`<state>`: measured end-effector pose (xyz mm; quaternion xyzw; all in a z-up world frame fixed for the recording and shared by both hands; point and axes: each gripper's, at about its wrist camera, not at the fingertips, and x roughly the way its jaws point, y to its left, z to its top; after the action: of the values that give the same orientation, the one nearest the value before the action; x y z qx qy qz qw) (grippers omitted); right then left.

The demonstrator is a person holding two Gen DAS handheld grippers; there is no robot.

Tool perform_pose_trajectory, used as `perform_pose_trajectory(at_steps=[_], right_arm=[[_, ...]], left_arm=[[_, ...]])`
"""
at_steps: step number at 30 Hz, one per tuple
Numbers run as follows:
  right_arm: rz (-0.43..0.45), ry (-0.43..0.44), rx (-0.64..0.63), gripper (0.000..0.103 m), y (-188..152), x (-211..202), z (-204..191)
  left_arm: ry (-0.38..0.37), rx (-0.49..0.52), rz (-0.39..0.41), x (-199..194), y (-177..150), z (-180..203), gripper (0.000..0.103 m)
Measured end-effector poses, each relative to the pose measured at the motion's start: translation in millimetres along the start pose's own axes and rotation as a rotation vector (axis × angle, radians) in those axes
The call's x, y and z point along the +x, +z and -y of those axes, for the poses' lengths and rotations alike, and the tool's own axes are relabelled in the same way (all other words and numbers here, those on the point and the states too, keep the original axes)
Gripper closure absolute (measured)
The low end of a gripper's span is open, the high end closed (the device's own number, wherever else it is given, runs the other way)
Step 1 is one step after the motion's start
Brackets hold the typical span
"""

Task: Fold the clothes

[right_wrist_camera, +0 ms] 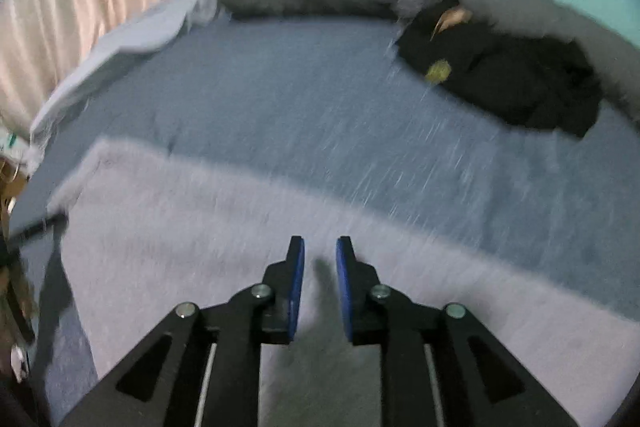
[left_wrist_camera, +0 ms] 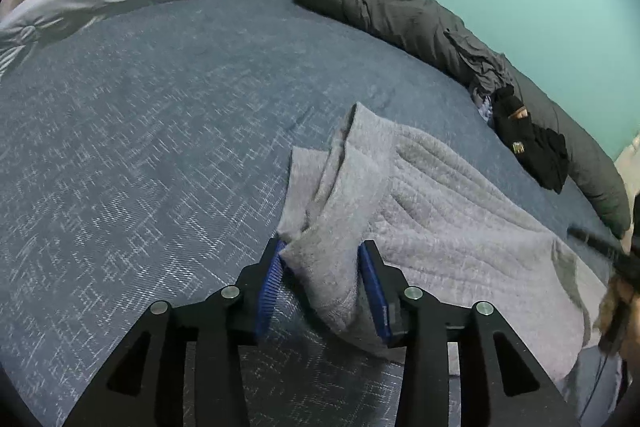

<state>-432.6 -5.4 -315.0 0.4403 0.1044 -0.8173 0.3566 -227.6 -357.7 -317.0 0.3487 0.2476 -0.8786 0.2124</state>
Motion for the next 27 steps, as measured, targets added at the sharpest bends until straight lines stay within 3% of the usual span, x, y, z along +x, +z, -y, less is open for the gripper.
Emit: perform_pose_trajectory(at_steps=[3,5,7,9,10,11,14,21,27], right_arm=[[-0.083,-0.026,0.028,0.087,-17,22,4],[-0.06,-0.022,0.117,0.087,-23,21,18],[0.032,-0.04,0.191,0.086,-25,-1,32],[0.11,-0.036,0.243,0.075,-31,-29,46],[0.139,-0.042,0.265,0.062,-39,-44,56],[0.167,-0.051,0.286,0.057,-46,-60,67],[0.232,-0.096,0.367,0.057,-81,-107,111],[0.24,-0.289,0.574,0.052,-167,-187,214],[0.206,-0.403,0.734,0.042,-223,-213,279]], left_arm=[[0.013,-0.008,0.028,-8,0,-1,0.06],[0.017,-0.003,0.048,-13,1,-1,0.06],[0.022,0.002,0.067,-19,2,-1,0.06],[0.027,0.007,0.087,-24,3,0,0.06],[0.029,0.009,0.096,-27,3,0,0.06],[0.021,0.002,0.094,-27,4,0,0.06],[0.005,-0.002,0.082,-24,2,3,0.06],[-0.03,0.042,0.078,-27,-5,30,0.058],[-0.04,0.095,0.066,-22,-15,55,0.053]])
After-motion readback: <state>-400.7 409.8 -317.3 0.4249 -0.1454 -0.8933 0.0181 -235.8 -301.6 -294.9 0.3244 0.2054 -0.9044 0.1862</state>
